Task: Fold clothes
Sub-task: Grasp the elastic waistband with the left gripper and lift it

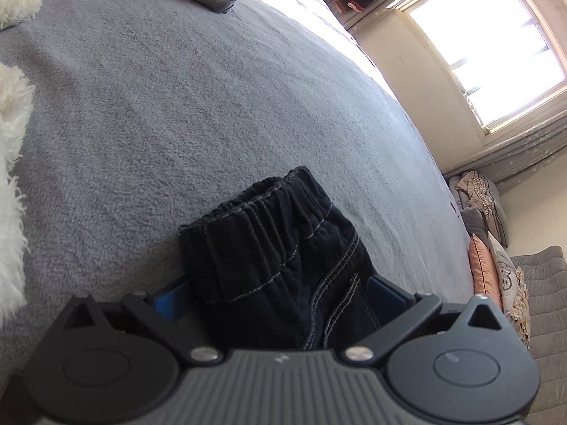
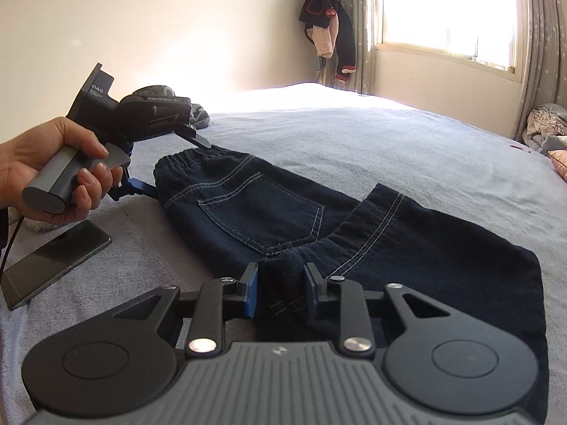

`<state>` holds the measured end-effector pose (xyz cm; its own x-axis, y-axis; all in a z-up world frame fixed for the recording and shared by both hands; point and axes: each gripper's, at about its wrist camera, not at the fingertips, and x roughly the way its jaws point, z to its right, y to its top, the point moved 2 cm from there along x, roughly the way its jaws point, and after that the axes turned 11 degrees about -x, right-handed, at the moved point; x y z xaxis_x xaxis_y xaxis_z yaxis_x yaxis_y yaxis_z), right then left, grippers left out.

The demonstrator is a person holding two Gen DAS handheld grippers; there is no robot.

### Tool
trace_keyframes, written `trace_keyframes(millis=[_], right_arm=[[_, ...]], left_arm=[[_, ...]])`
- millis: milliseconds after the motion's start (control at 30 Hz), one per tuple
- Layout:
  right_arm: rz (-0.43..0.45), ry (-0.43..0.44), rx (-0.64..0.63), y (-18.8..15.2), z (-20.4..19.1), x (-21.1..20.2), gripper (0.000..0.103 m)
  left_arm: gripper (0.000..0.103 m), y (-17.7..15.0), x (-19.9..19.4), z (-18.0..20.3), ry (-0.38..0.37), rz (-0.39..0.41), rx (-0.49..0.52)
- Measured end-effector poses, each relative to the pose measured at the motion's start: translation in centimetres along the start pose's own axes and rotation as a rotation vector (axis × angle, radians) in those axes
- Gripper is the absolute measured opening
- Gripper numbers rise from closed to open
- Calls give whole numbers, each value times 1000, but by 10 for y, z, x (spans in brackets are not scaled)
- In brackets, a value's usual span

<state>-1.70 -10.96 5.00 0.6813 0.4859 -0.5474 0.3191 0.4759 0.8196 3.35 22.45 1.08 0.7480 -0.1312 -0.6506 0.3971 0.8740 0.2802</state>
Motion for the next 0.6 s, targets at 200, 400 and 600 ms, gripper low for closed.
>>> trace_keyframes(millis=[200,400,600], right_arm=[[-12,31,23,-5,3,1,44],[48,77,205,-7,24,-8,55],[-10,135,293,-23,32,8,64]], left_arm=[[102,-9,4,8,47,32,69],[98,-8,1,7,49,45,48],[99,-10,2,10,58,50,67]])
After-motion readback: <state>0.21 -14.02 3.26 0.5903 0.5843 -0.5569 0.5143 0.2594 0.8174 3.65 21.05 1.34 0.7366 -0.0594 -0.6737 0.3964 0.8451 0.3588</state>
